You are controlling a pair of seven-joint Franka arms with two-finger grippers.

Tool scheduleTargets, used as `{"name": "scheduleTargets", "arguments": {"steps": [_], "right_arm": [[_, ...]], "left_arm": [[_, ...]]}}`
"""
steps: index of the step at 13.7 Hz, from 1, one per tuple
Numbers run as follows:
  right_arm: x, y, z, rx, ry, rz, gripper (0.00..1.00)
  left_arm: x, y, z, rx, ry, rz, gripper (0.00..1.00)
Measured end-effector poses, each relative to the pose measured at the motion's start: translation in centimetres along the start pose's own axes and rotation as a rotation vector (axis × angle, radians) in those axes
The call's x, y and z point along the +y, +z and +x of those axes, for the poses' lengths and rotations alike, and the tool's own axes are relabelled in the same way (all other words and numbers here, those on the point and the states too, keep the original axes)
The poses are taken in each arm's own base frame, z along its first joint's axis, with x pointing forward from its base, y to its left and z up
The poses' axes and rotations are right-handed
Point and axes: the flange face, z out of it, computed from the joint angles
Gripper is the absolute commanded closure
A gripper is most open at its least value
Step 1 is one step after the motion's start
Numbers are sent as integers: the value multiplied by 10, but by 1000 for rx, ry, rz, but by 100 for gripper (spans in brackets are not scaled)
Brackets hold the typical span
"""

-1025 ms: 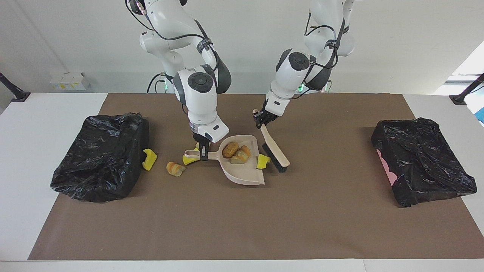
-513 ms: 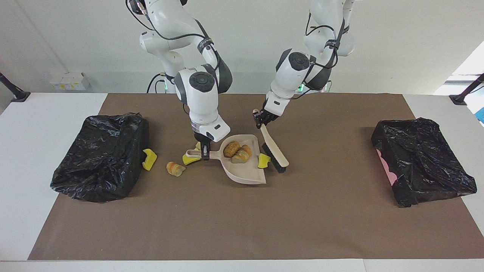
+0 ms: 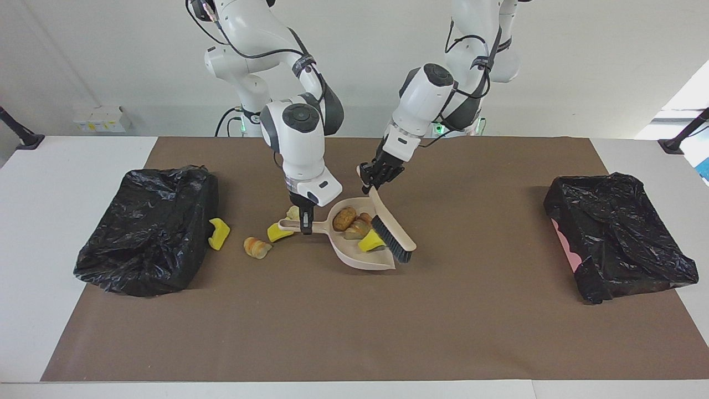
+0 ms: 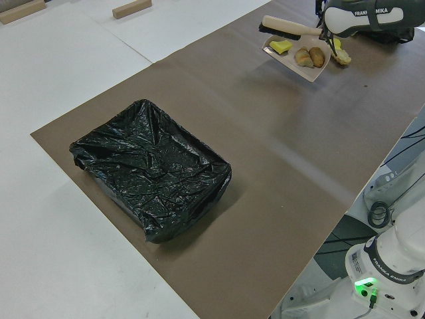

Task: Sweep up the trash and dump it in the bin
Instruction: 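Sweep the sponge and bread into the dustpan with the left gripper, then carry the dustpan over the black bag with the right gripper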

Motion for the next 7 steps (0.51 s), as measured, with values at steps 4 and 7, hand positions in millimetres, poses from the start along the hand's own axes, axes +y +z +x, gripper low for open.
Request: {"name": "scheduleTargets", "arguments": {"steps": [4,7], "right_arm": [[4,2,-12,54,31,25,100],[13,-2,-30,71,11,16,100]], "left_arm": [[6,-1,2,-16,2,9,100],[-10,4,-8,-108,58,169,100]]}}
